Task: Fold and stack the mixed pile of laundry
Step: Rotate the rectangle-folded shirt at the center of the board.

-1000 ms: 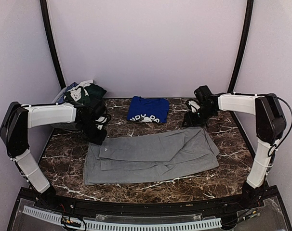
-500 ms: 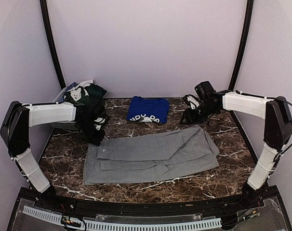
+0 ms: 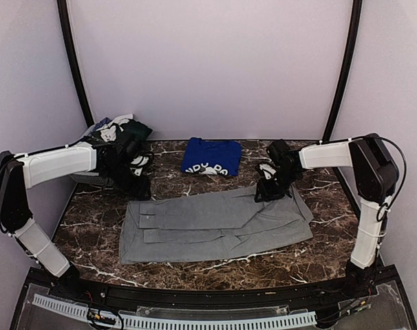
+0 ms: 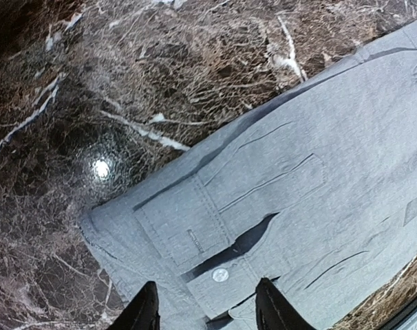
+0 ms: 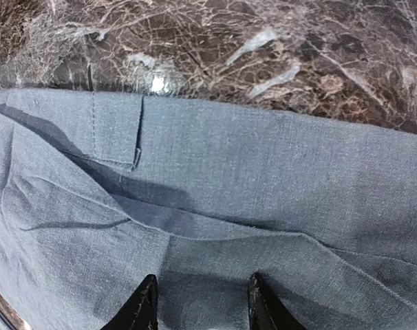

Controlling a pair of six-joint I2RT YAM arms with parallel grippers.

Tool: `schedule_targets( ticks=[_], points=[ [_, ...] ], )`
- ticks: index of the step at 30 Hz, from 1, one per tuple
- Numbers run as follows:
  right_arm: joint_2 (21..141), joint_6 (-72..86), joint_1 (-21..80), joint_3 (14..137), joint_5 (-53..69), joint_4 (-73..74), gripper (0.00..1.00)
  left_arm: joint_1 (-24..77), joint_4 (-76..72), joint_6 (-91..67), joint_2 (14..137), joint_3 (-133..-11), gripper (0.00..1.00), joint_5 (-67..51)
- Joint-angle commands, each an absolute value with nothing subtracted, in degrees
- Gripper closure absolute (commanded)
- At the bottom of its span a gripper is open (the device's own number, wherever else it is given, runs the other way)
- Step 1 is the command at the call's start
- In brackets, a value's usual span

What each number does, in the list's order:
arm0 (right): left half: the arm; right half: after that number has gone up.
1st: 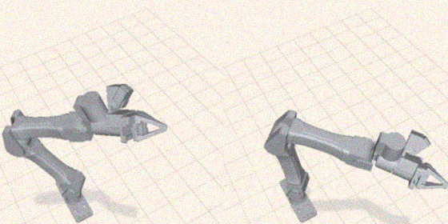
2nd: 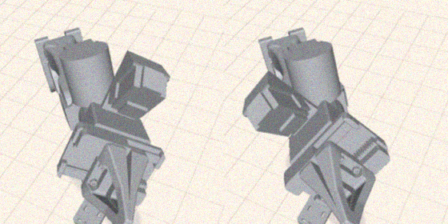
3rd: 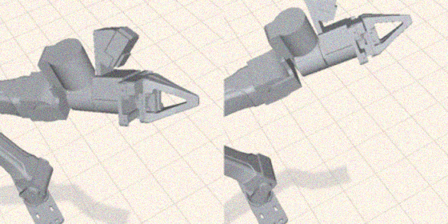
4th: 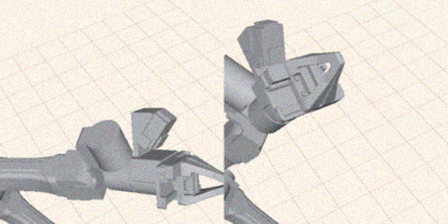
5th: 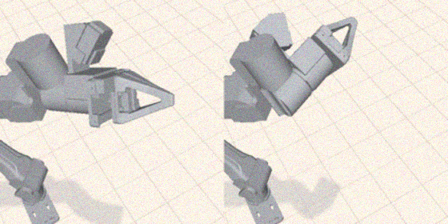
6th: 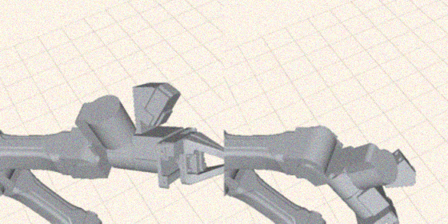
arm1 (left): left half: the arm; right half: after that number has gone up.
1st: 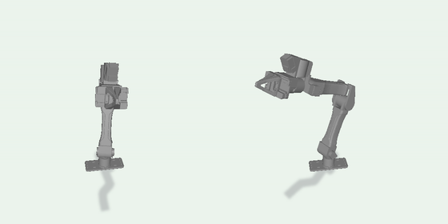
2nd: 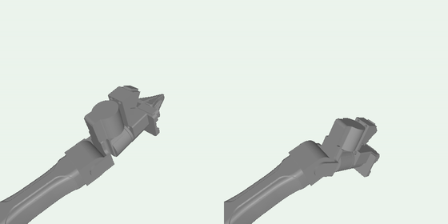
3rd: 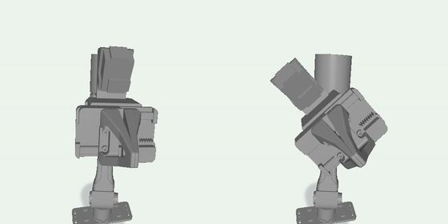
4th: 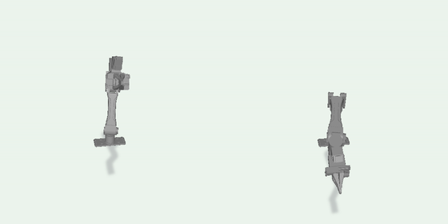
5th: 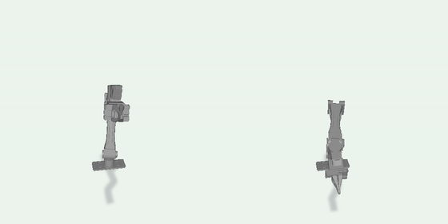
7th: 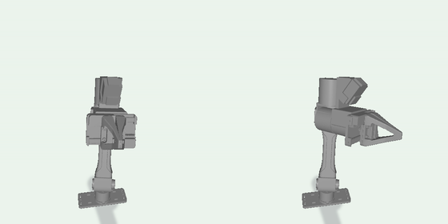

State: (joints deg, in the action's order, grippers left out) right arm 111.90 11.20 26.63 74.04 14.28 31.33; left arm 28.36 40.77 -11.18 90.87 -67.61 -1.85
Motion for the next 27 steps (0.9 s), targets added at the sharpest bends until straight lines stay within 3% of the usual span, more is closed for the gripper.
schedule_targets(
  ticks=[1, 9, 20, 27],
  points=[
    [113.04, 12.06, 27.01, 73.75, 9.37, 32.15, 0.58, 29.69, 37.42, -10.45, 91.69, -68.54, 0.53, -4.81],
    [115.72, 11.95, 25.5, 77.13, 5.38, 32.87, 0.58, 33.61, 33.66, -12.62, 99.21, -65.09, 0.53, -1.71],
    [129.91, 6.42, 24.2, 102.8, 0.76, 41.46, 0.58, 44.92, 34.17, -16.39, 102.54, -64.52, 0.58, -4.08],
    [120.06, 6.58, 20.84, 99.1, -3.53, 43.42, 0.51, 52.13, 34.41, -18.68, 104.41, -69.67, 0.59, -9.86]
  ],
)
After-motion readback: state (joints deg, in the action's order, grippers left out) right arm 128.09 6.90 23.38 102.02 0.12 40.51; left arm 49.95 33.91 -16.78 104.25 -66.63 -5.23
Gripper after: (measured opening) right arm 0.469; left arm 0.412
